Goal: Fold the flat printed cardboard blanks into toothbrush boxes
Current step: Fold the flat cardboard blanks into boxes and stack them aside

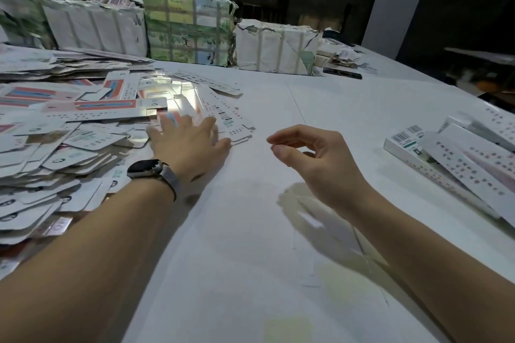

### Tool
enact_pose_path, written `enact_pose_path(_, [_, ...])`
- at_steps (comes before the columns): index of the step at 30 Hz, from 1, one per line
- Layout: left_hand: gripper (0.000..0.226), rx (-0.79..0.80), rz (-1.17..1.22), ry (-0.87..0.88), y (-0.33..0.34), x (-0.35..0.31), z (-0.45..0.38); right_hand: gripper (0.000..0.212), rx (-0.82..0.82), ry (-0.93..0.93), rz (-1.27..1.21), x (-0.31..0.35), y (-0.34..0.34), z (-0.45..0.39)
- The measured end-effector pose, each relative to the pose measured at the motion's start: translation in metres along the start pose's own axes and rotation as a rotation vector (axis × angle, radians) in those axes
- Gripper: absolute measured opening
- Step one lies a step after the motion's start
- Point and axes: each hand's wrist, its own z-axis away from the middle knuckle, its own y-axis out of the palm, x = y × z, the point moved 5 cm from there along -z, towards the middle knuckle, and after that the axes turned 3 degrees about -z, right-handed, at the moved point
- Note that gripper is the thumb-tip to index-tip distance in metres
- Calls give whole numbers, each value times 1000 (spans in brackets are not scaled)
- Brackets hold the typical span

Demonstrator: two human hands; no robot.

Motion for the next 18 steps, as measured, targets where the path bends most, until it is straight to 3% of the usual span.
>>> enact_pose_path(2, [46, 69, 79, -1, 5, 3, -1, 19, 1, 0, -2, 0, 0, 0])
enact_pose_path(5, [39, -12, 227, 66, -6, 1, -1, 19, -4, 0, -3, 0, -1, -1])
enact_pose_path(11, [70, -67, 412, 148, -23, -23, 21, 14, -76, -14, -10, 1, -8, -4])
enact_pose_path(15, [94, -263, 683, 356, -43, -56, 44, 32, -222, 14, -55, -4, -22, -10])
enact_pose_path(18, [101, -258, 928, 428, -55, -73, 55, 44, -275, 67, -142, -5, -32, -13])
